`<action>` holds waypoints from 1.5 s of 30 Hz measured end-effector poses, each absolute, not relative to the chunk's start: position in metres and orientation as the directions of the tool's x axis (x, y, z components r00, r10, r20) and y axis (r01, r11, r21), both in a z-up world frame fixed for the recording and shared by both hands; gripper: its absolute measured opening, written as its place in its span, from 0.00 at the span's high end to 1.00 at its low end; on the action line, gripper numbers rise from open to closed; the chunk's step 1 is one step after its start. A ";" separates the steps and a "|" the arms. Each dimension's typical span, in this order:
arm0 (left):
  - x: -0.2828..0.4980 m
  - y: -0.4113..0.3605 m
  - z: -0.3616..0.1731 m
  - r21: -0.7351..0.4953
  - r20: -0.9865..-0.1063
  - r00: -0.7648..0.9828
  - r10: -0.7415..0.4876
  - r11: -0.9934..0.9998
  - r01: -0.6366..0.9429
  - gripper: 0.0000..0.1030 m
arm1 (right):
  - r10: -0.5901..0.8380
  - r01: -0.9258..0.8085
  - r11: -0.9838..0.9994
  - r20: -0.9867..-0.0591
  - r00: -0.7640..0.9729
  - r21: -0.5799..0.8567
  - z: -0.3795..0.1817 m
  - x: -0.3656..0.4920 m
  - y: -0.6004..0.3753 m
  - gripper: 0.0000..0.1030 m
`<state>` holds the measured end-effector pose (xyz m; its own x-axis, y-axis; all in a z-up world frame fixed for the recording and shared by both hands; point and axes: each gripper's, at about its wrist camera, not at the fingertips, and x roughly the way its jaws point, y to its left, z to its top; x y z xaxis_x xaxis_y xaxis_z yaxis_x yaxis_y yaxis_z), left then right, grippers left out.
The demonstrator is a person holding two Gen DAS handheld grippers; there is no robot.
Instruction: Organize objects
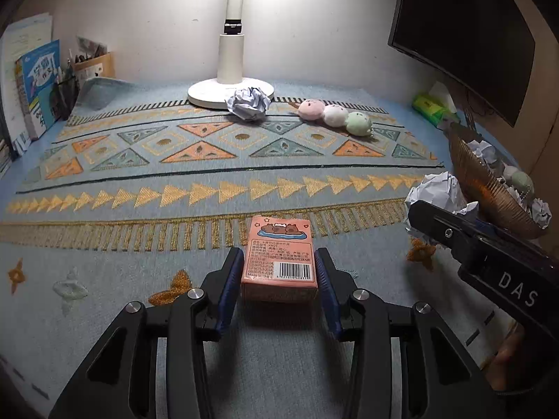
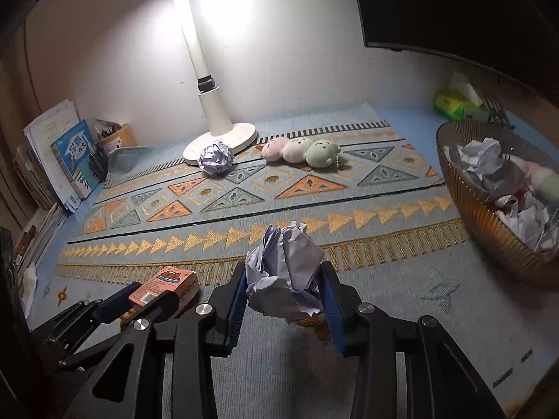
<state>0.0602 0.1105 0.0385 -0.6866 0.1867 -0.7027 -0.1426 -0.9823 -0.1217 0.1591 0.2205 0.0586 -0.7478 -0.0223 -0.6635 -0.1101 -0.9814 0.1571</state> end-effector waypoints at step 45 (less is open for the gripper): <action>-0.015 0.349 0.129 -0.147 -0.525 -0.638 0.564 -0.798 -0.584 0.01 | 0.315 -0.612 -0.714 -0.625 -0.715 0.340 0.150 0.208 0.501 0.33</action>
<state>-0.0154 0.3489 0.1291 -0.6382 0.5635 -0.5246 -0.5839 -0.7983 -0.1473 0.2084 0.5011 0.1504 -0.7146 0.3148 -0.6246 -0.6120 -0.7139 0.3404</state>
